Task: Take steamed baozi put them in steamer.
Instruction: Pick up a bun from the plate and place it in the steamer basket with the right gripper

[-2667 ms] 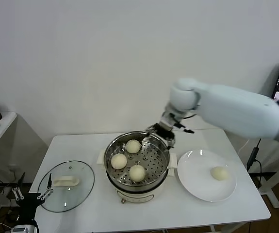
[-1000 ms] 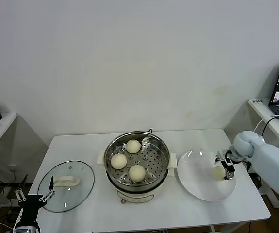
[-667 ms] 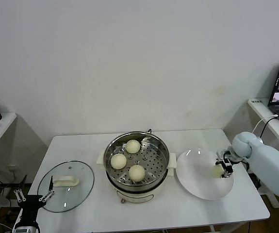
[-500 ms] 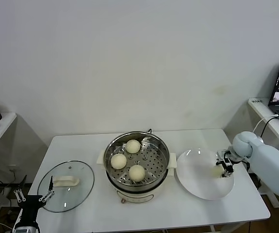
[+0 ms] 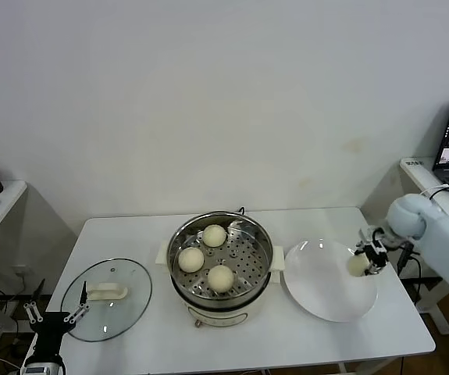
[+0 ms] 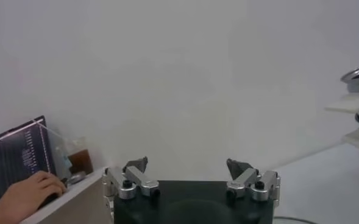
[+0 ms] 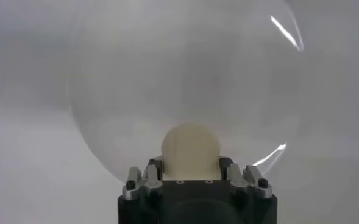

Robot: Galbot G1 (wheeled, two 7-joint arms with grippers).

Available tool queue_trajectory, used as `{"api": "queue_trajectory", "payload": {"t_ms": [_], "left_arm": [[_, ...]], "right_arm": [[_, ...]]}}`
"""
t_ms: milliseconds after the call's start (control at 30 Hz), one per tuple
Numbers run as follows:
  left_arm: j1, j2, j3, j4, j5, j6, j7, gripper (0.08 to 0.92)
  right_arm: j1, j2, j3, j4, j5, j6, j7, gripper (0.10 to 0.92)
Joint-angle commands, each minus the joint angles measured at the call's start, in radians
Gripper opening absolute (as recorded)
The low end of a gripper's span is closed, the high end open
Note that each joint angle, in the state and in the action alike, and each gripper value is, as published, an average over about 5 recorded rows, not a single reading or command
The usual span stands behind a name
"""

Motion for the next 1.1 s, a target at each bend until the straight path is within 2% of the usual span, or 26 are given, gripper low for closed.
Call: {"api": "queue_trajectory", "payload": {"t_ms": [33,233,500,700,1100], "left_arm": [[-0.006,0.003,0.007,-0.002,-0.002,0.000,0.001,0.823],[-0.006,0.010,0.009,-0.012,-0.009,0.000,0.004,0.823],[-0.003,0.018,0.004,-0.021,-0.008,-0.001,0.004,0.823],[0.001,0.013,-0.001,-0.031,-0.010,-0.002,0.004,0.823],[0.008,0.017,-0.022,-0.033,-0.020,-0.008,0.004,0.823]], "right_arm": [[0.471,-0.019,-0.371,0.167,0.330,-0.111,-0.012,0.551],[0.711,0.156,-0.540,0.222,0.559,-0.214,0.090,0.560],[0.736,0.384,-0.615,0.279,0.806,-0.421,0.243,0.560],[0.646,0.494,-0.643,0.250,0.794,-0.530,0.306,0.560],[0.504,0.587,-0.632,0.115,0.669,-0.565,0.314,0.560]]}}
